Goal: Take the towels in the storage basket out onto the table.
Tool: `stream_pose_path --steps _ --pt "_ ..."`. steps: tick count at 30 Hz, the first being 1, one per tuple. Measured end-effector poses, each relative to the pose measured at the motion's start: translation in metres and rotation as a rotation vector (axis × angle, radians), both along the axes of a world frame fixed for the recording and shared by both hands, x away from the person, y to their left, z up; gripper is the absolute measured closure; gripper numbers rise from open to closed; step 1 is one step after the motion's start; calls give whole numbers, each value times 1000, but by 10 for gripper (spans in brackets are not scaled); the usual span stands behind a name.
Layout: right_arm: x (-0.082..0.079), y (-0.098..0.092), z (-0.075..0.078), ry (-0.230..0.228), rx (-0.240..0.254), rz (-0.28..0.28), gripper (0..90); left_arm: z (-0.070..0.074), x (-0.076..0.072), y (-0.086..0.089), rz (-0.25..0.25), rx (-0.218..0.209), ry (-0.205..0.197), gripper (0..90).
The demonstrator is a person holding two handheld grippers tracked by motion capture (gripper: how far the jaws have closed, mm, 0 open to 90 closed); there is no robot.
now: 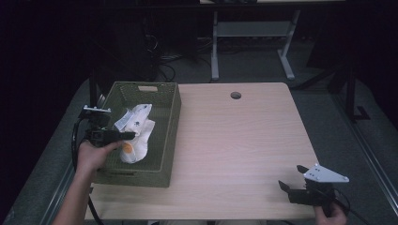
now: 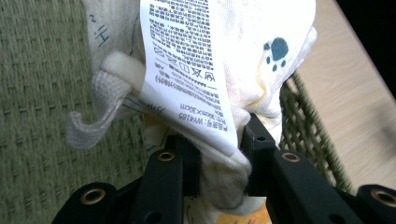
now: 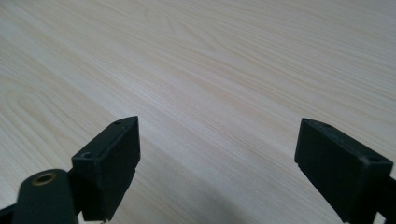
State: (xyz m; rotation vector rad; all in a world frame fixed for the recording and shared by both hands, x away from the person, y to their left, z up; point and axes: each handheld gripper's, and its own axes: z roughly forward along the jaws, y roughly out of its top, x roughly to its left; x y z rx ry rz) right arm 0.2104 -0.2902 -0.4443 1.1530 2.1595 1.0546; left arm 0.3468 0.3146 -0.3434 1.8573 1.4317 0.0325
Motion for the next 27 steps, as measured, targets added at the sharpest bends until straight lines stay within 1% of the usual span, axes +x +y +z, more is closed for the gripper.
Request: stream_pose_path --steps 3,5,7,9,11,12,16,18,23,25,27 --pt "-1 -1 2 -6 3 -2 139 -1 0 2 28 -10 -10 732" --pt "-1 -1 2 -14 3 -3 139 -1 -1 3 49 -33 -26 732" --pt "0 -1 1 -9 9 -13 139 -1 -1 5 54 -39 -35 732" --pt "1 -1 1 -9 8 -12 139 -1 -2 5 74 -70 -48 732" --pt "0 -1 2 -11 5 -9 139 -1 -2 4 74 -107 -58 731" --pt "0 -1 2 -15 4 -8 139 -1 -2 4 68 -114 -70 731" --pt "-1 -3 3 -30 12 -20 139 -1 -3 2 76 -161 -88 731" --pt "-1 -3 3 -31 15 -25 139 -1 -4 2 75 -190 -87 731" --pt "-2 -2 4 -34 16 -25 139 2 -6 0 75 -227 -115 731" --pt "-2 -1 4 -37 11 -19 139 3 -6 1 74 -258 -118 731" --pt "-1 -1 3 -36 13 -20 139 4 -6 1 70 -271 -126 730"
